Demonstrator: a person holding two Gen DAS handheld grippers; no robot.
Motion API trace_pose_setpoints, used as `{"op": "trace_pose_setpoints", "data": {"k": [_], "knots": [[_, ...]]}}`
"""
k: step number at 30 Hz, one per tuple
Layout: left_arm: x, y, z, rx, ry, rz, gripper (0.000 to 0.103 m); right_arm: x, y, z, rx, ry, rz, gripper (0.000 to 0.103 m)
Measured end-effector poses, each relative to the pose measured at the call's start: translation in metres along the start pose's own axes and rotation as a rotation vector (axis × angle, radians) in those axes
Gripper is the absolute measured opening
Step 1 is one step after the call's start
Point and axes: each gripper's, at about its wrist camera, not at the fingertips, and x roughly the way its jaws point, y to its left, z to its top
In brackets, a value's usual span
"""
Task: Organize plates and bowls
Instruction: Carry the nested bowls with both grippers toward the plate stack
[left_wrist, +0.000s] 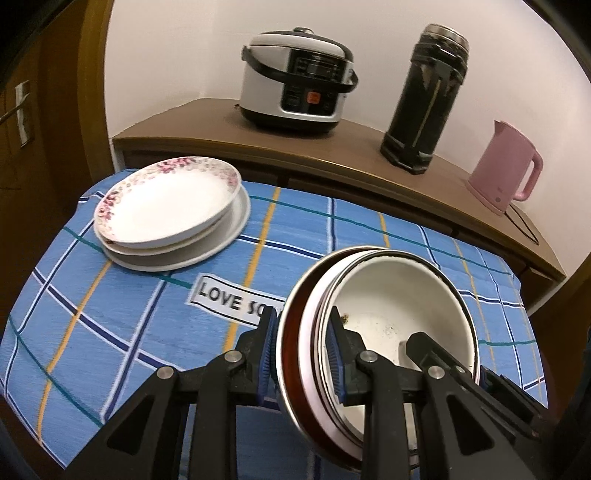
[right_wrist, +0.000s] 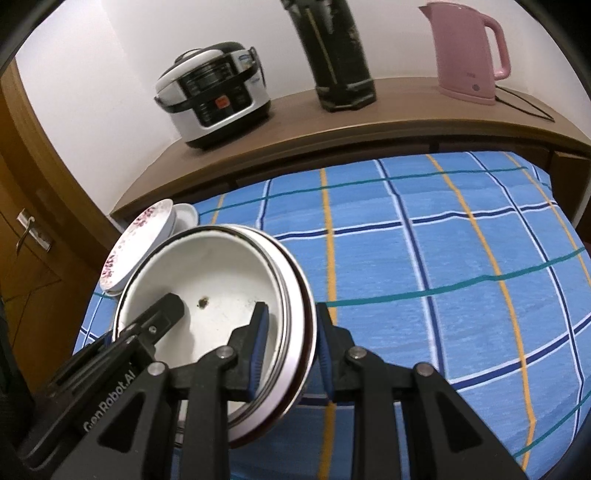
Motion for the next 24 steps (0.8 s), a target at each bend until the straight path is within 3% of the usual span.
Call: {"op": "trace_pose_setpoints", "data": {"k": [24], "knots": [[-0.018,0.082,0.014,-0.102,-0.039,0.082,0.029,0.027,0.086,-0.003,-0.106,0.028,0.079,0.025]]}}
